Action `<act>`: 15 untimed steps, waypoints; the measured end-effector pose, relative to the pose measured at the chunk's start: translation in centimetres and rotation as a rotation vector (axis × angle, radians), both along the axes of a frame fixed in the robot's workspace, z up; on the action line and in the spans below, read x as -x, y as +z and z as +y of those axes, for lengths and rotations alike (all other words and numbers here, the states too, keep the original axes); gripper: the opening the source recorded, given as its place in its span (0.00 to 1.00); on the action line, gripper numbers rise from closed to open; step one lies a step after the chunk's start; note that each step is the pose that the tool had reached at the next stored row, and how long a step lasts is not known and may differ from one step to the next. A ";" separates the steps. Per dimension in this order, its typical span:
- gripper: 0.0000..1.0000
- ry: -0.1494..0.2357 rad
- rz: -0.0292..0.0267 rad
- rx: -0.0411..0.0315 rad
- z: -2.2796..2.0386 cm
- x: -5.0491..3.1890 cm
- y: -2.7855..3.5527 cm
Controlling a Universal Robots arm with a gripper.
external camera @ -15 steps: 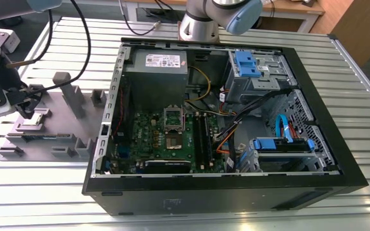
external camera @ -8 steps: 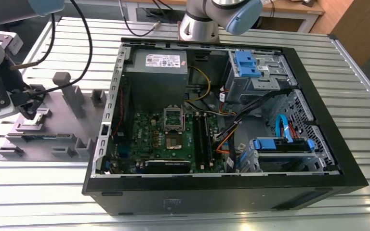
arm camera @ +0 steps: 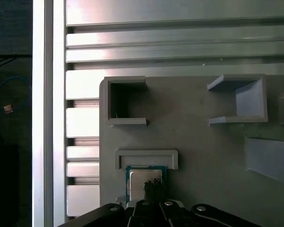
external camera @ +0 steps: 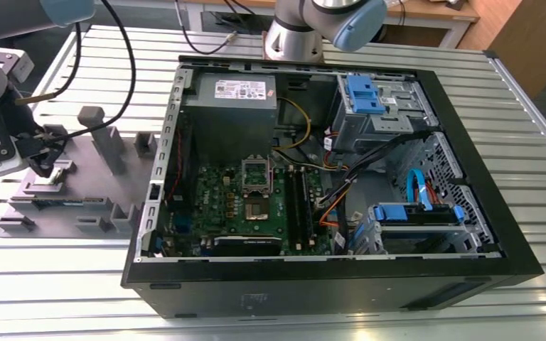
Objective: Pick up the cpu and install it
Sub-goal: 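Pick up the cpu and move it towards the insertion slot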
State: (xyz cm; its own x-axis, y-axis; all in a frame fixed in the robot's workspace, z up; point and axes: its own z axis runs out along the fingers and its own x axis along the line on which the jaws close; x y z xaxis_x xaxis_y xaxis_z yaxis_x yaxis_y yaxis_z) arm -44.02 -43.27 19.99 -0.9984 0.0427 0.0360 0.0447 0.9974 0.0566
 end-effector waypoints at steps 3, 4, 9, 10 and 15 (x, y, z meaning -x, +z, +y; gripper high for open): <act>0.10 0.000 0.0001 0.0001 0.00 0.01 0.00; 0.10 0.000 0.0002 0.0001 0.00 0.02 0.01; 0.11 0.000 0.0001 0.0000 0.00 0.05 0.00; 0.11 0.000 0.0000 0.0000 0.00 0.05 0.00; 0.29 0.000 0.0000 0.0000 0.00 0.07 0.00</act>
State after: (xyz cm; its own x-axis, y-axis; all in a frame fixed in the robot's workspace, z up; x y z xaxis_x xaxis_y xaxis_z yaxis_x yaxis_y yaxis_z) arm -44.09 -43.27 19.99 -0.9984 0.0427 0.0361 0.0447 0.9974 0.0565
